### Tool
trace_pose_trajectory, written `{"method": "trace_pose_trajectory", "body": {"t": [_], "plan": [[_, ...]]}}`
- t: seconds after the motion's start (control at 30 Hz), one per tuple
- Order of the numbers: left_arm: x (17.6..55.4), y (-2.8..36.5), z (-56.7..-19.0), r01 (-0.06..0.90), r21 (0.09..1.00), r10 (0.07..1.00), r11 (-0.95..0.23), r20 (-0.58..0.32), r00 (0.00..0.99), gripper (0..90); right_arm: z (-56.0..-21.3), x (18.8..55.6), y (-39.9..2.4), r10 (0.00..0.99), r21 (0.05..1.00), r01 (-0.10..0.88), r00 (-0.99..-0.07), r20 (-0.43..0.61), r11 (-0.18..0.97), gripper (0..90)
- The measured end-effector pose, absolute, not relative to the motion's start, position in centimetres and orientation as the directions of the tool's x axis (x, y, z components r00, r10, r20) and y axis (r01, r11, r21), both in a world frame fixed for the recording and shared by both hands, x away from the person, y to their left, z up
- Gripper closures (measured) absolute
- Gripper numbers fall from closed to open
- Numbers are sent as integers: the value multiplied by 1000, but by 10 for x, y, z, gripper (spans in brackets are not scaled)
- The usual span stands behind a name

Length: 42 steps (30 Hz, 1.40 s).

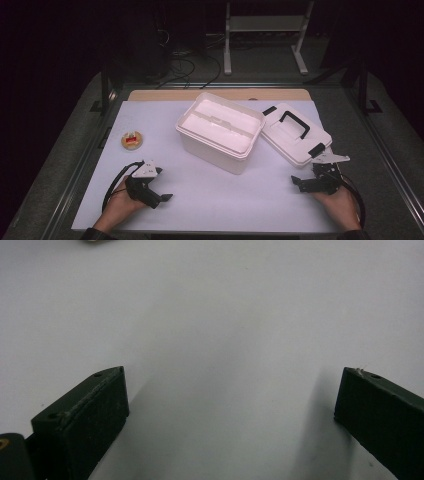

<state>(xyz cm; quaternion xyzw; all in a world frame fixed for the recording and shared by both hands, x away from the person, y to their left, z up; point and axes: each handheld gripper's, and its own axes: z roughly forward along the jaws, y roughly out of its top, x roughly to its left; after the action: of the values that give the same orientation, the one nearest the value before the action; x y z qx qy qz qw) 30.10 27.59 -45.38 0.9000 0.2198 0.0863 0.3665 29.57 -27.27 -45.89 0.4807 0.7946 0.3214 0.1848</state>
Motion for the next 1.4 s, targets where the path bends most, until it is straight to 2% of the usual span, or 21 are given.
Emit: {"method": "trace_pose_trajectory", "body": {"t": [0.1,0.17,0.3,0.33,0.4,0.53,0.57,0.6,0.77,0.83,0.87,0.9,0.93,1.03,1.4], "plan": [[301,276,-453,345,698,474,-628,-9,880,33,-459,295,-272,885,689,646,-465,14,329,44],[302,278,-449,359,699,498,-618,-4,867,115,-454,292,-272,886,680,655,-464,17,330,148],[304,280,-442,374,693,523,-616,5,852,155,-448,288,-272,885,681,648,-467,0,342,175],[304,280,-436,366,698,533,-615,26,846,232,-443,286,-271,884,691,640,-467,2,336,221],[307,281,-428,381,715,555,-587,12,832,310,-437,285,-268,880,701,625,-474,-9,344,250],[318,284,-418,408,715,571,-567,-16,821,502,-426,283,-257,866,727,590,-500,-11,350,371],[318,284,-418,408,715,571,-567,-16,821,549,-426,283,-257,866,727,590,-500,-11,350,371],[325,284,-415,420,716,581,-558,-25,814,589,-420,283,-249,853,741,566,-522,-17,362,437],[340,280,-404,446,705,596,-552,-40,802,835,-409,290,-234,830,769,530,-557,-2,358,613],[348,278,-399,450,704,600,-549,-42,799,896,-405,295,-227,821,775,517,-571,-4,363,699],[348,278,-399,450,704,600,-549,-42,799,897,-405,295,-227,821,775,517,-571,-4,363,699],[352,277,-396,452,702,600,-550,-44,799,897,-403,299,-223,814,776,513,-580,-2,367,741],[360,274,-392,447,706,598,-550,-41,801,898,-400,306,-217,801,780,505,-598,7,370,830],[372,269,-387,429,714,585,-554,-32,810,898,-396,315,-210,789,787,494,-614,17,368,892],[422,251,-378,407,741,586,-534,-22,810,897,-395,355,-181,760,792,484,-649,38,373,899]]}}
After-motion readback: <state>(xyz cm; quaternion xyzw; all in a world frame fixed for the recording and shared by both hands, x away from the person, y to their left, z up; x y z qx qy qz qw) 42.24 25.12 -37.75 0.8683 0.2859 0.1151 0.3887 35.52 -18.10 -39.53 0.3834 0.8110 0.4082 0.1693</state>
